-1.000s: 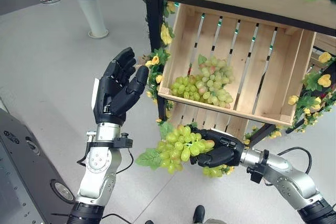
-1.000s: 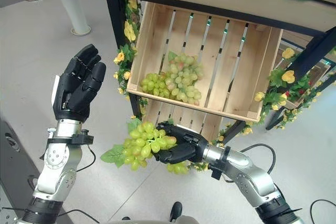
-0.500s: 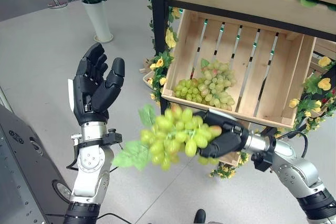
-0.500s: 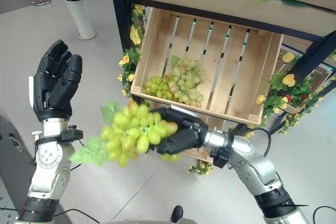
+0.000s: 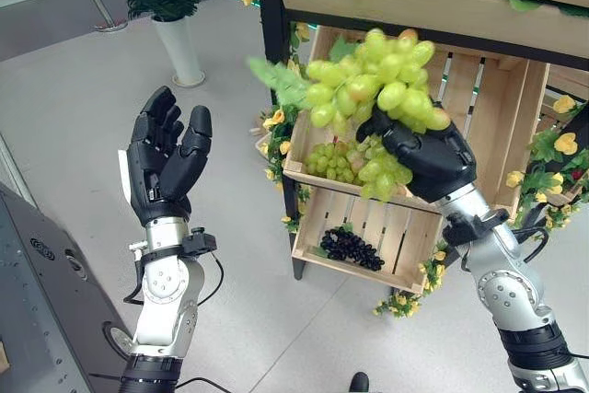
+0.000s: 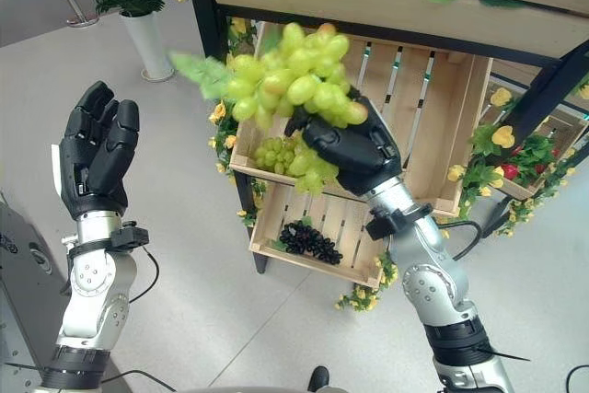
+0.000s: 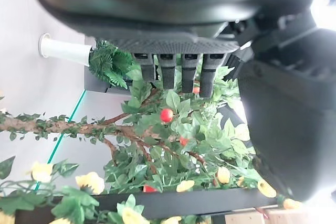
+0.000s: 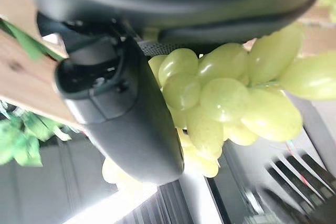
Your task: Pick up the fruits from the basket on one side to the basket on the other side
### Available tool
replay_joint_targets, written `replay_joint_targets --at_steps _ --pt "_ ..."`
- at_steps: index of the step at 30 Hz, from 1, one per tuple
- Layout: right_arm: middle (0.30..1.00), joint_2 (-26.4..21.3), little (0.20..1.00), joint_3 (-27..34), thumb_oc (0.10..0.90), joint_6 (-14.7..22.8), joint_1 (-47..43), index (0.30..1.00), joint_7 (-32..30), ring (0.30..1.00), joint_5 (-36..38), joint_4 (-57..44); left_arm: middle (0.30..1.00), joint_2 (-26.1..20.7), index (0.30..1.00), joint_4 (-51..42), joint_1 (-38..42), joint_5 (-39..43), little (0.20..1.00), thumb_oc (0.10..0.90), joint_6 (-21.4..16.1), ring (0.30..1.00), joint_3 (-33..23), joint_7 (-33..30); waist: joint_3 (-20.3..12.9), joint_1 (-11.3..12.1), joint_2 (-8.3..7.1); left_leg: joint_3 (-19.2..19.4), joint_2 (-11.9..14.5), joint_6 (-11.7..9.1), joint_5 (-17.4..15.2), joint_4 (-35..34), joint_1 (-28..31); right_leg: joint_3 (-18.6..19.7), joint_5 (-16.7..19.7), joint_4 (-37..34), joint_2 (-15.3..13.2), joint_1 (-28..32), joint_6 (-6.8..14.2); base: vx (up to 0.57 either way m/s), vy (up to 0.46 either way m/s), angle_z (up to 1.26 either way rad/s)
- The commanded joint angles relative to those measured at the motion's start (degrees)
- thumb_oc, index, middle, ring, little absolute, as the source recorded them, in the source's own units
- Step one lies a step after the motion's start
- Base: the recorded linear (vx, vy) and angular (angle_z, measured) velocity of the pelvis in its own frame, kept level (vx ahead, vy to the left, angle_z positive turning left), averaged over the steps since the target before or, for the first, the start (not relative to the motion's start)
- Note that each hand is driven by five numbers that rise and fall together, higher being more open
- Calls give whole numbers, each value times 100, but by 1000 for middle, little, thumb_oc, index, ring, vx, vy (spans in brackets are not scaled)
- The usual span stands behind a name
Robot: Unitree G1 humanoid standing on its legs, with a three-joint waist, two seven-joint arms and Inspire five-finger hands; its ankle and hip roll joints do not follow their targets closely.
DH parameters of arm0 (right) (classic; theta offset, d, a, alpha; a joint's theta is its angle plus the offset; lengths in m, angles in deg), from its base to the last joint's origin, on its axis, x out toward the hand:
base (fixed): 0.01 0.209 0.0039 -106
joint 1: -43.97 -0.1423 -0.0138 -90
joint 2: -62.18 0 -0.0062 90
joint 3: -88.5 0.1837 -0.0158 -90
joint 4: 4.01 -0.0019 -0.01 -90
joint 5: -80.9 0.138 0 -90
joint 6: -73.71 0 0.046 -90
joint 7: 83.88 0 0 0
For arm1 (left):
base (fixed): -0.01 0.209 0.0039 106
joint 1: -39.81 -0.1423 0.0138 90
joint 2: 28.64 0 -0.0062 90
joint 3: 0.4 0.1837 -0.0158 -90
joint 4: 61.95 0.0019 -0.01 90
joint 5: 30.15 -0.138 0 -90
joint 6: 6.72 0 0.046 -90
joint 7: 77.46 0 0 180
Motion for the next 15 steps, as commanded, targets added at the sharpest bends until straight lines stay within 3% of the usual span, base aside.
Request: replay_joint_targets --at_steps 1,2,4,9,15 --pt "300 253 300 778 400 1164 -1135 300 -514 300 -236 -51 900 -545 900 168 979 -320 900 800 -476 900 277 -64 -473 -35 -239 -285 -163 -49 32 -49 -488 -67 -520 102 -584 616 507 0 0 0" --pt "300 243 300 775 400 1156 -1150 300 -578 300 -372 -38 900 -544 900 168 983 -322 900 800 -464 900 286 -70 -473 -35 -240 -286 -163 -49 31 -49 -486 -66 -519 102 -584 617 507 0 0 0" --pt "300 -14 300 766 400 1030 -1219 300 -524 300 -1605 107 900 -569 900 174 979 -246 900 800 -398 900 291 -1 -476 -41 -246 -287 -171 -59 27 -49 -483 -61 -516 105 -587 613 513 0 0 0" --pt "300 -848 300 794 400 886 -1335 300 -627 300 -2865 924 900 -657 900 216 963 -113 900 800 -422 900 337 159 -473 -44 -290 -287 -171 -65 16 -49 -469 -57 -483 83 -594 617 533 0 0 0" --pt "300 -1615 300 565 400 514 -1643 300 -963 300 -3686 1937 900 -757 900 144 988 -39 900 800 -393 900 382 174 -445 -10 -350 -302 -159 -72 32 -49 -460 -92 -457 80 -598 628 539 0 0 0"
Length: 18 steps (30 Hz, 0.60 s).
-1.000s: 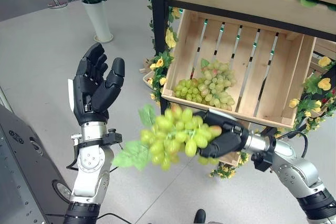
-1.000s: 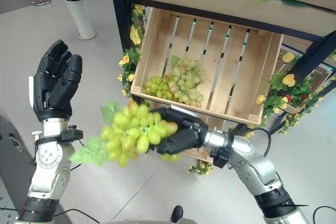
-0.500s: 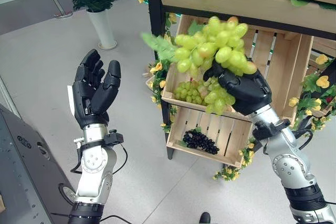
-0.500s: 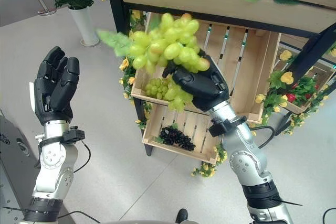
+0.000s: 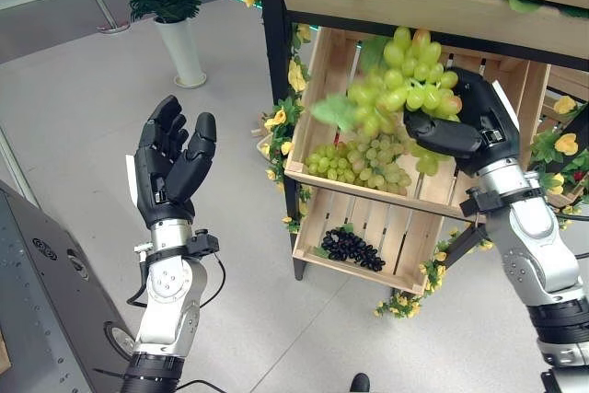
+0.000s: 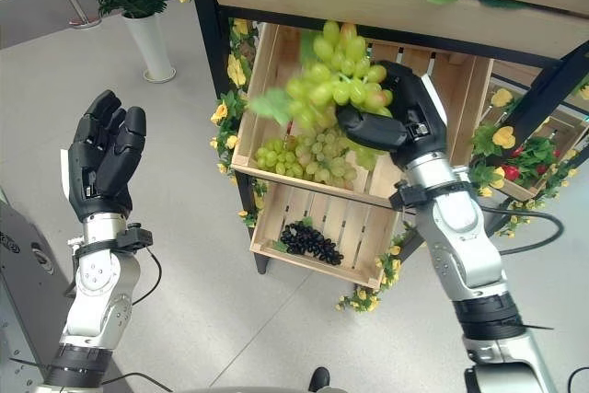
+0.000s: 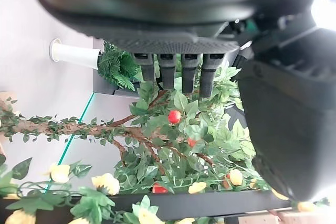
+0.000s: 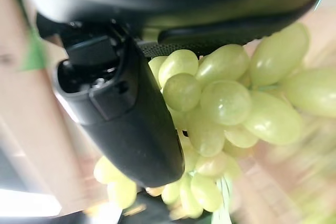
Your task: Pick up the fruits from the basket on one side to the basket on the other side
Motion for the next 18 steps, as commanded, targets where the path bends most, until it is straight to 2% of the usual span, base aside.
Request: replay_joint_targets --at_steps 1,3,7,10,13,14,15,18 --pt "300 -347 300 344 400 374 -1264 300 -414 300 -494 308 900 -745 900 -83 963 -54 900 800 -403 900 295 75 -440 -20 -346 -300 -153 -74 33 -42 -469 -96 -463 81 -596 615 530 0 0 0" --pt "300 -657 300 179 400 221 -1485 300 -431 300 -910 764 900 -749 900 -17 995 -37 900 800 -404 900 332 78 -434 16 -372 -320 -153 -77 45 -42 -470 -117 -457 87 -602 620 531 0 0 0" --pt "300 -1071 300 -192 400 163 -1769 300 -571 300 -1657 1382 900 -749 900 22 1027 -11 900 800 -375 900 411 73 -431 75 -395 -363 -168 -75 58 -42 -474 -146 -449 94 -612 627 539 0 0 0" --pt "300 -1325 300 -483 400 102 -2037 300 -877 300 -2398 1914 900 -753 900 11 1047 32 900 800 -366 900 459 101 -418 134 -413 -387 -177 -70 61 -42 -468 -185 -444 107 -615 637 543 2 2 1" --pt "309 -1425 309 -734 406 -32 -2211 309 -832 309 -2772 2224 900 -758 900 -61 1056 54 900 800 -313 900 501 97 -407 195 -424 -425 -194 -57 69 -42 -473 -202 -442 118 -615 641 548 0 1 2" --pt "719 -1446 719 -838 679 -69 -2252 719 -717 719 -2905 2319 900 -757 900 -77 1064 73 900 800 -292 900 500 122 -399 213 -426 -440 -198 -54 76 -42 -477 -205 -439 122 -618 641 550 -3 0 6" --pt "900 -1482 900 -961 800 -158 -2305 900 -682 900 -2897 2386 900 -754 900 -82 1071 81 900 800 -280 900 502 154 -389 231 -430 -458 -199 -50 80 -42 -477 -209 -430 123 -623 643 554 -9 -3 13" --pt "900 -1500 900 -1129 800 -312 -2331 900 -592 900 -2728 2516 900 -779 900 -137 1118 101 900 800 -194 900 523 191 -363 254 -441 -471 -200 -38 93 -42 -485 -240 -433 149 -627 638 558 -12 -4 6"
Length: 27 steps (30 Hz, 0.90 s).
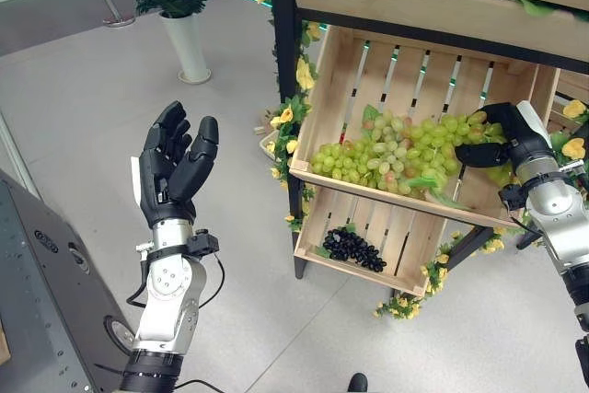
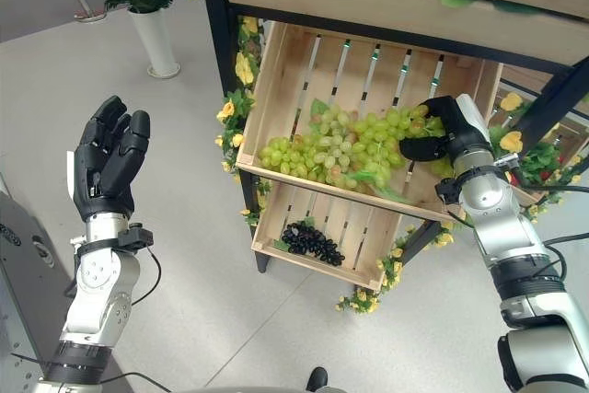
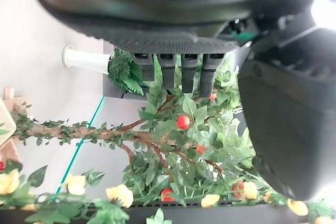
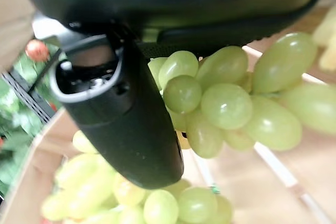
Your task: Pick up the fruits from the basket on one side to the basket on the other side
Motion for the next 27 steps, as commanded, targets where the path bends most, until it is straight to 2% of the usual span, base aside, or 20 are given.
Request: replay_joint_targets --at_steps 1,5,12,16,21,27 --pt "900 -471 900 -176 800 201 -1127 900 -179 900 -161 157 900 -681 900 -303 978 -2 900 800 -365 900 513 176 -433 116 -320 -301 -196 -41 93 -48 -488 -136 -433 159 -606 563 557 0 0 0" --pt "900 -561 900 -411 800 277 -1164 900 254 900 -565 335 900 -656 900 -283 1016 2 900 800 -342 900 501 230 -419 118 -338 -315 -198 -39 85 -48 -473 -148 -429 163 -616 578 575 -10 -11 4" --pt "900 -785 900 -582 800 493 -1284 900 374 900 -573 343 900 -635 900 -229 984 -32 900 800 -445 900 535 223 -411 96 -351 -292 -206 -40 82 -48 -454 -130 -428 191 -624 566 597 0 0 0" --pt "900 -896 900 -579 800 481 -1315 900 420 900 -714 306 900 -646 900 -245 925 -32 900 800 -476 900 505 262 -410 87 -362 -276 -210 -41 75 -48 -435 -117 -433 206 -627 568 607 0 0 0" --pt "900 -986 900 -455 800 407 -1311 900 450 900 -412 -15 900 -658 900 -334 826 -39 900 800 -487 900 456 249 -405 60 -378 -263 -210 -36 77 -48 -432 -73 -435 221 -628 549 615 0 0 0" --pt "900 -1087 900 34 800 292 -1093 900 340 900 -256 -707 900 -679 900 -361 730 -70 900 800 -519 900 347 252 -378 -27 -385 -229 -218 -30 63 -48 -418 -14 -443 259 -628 524 634 0 0 0"
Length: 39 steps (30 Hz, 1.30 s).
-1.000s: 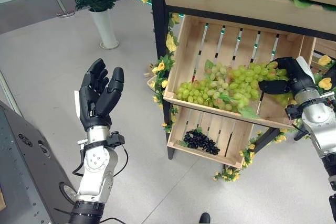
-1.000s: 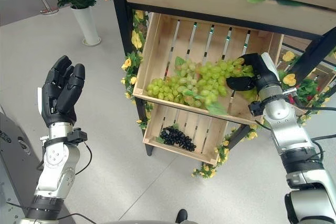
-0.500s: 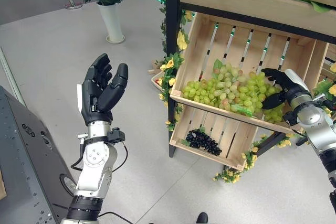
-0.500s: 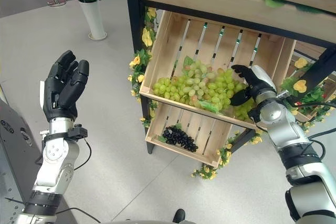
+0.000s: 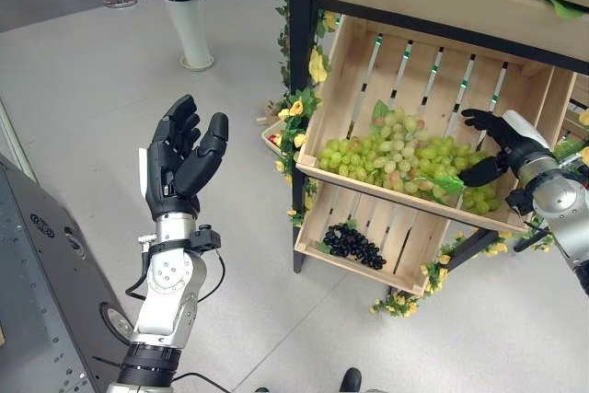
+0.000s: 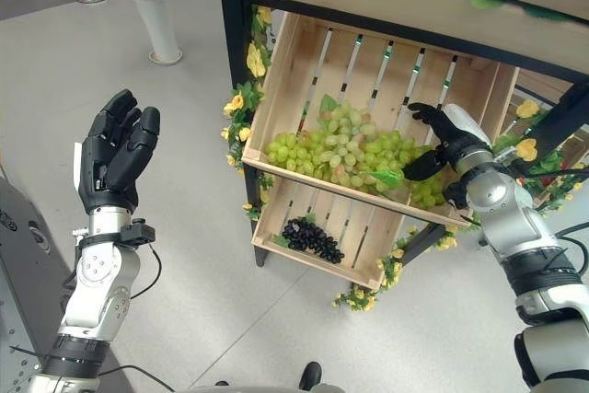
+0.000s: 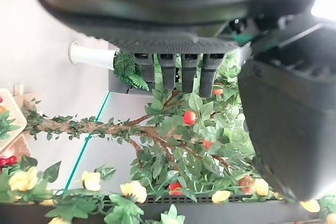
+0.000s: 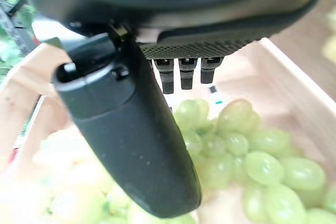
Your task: Pick up the fruits from the basket on one side to the basket on the other side
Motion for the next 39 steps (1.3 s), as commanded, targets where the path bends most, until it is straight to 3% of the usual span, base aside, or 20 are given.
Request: replay_joint_targets --at_steps 1,11,18,25,27,28,33,34,39 --pt "900 -671 900 476 800 309 -895 900 -297 900 230 -559 900 -559 900 -410 626 -74 900 800 -589 900 220 59 -539 -34 -261 -205 -209 -29 58 -40 -418 11 -441 265 -620 510 636 0 0 0" --pt "900 -542 900 958 800 141 -308 900 700 900 1475 -1477 900 -525 900 -536 467 -116 900 800 -525 900 16 116 -511 -135 -273 -177 -235 -9 37 -40 -406 100 -457 308 -642 468 654 3 4 -1" --pt "900 22 900 1089 800 261 -39 900 901 900 2489 -2027 900 -416 900 -531 510 -225 900 800 -460 900 44 60 -512 -168 -234 -166 -246 -25 14 -40 -384 100 -471 321 -672 483 668 5 3 0" --pt "900 917 900 1417 800 -65 330 900 950 900 3982 -2731 900 -281 900 -431 498 -188 900 800 -452 900 -22 119 -569 -177 -154 -173 -269 -17 -39 -40 -387 69 -517 360 -710 469 675 38 46 0" --pt "900 1136 900 1504 800 109 517 900 972 900 4261 -2885 900 -246 900 -461 478 -198 900 800 -423 900 -36 144 -574 -172 -140 -198 -286 3 -48 -40 -391 72 -527 378 -714 458 676 34 74 1" --pt "900 1410 900 1583 800 232 667 900 995 900 4762 -3079 900 -200 900 -486 452 -210 900 800 -408 900 -30 124 -583 -169 -115 -217 -309 16 -57 -40 -401 69 -536 387 -719 454 677 38 89 2" --pt "900 2251 900 1700 800 667 1066 900 983 900 4935 -3496 900 -82 900 -520 381 -204 900 800 -442 900 -39 171 -602 -120 -41 -244 -382 74 -89 -40 -413 9 -553 430 -794 457 708 34 116 1" --pt "900 2620 900 1683 800 805 1202 900 1006 900 5040 -3570 900 -40 900 -536 389 -172 900 800 -449 900 -19 234 -599 -94 0 -254 -415 98 -107 -40 -423 -24 -567 485 -829 443 726 25 155 2" --pt "900 3148 900 1426 800 1118 1538 900 1350 900 4705 -3783 900 -14 900 -656 410 -168 900 800 -340 900 27 208 -599 -42 71 -322 -535 218 -131 -40 -458 -60 -603 764 -977 306 815 20 186 6"
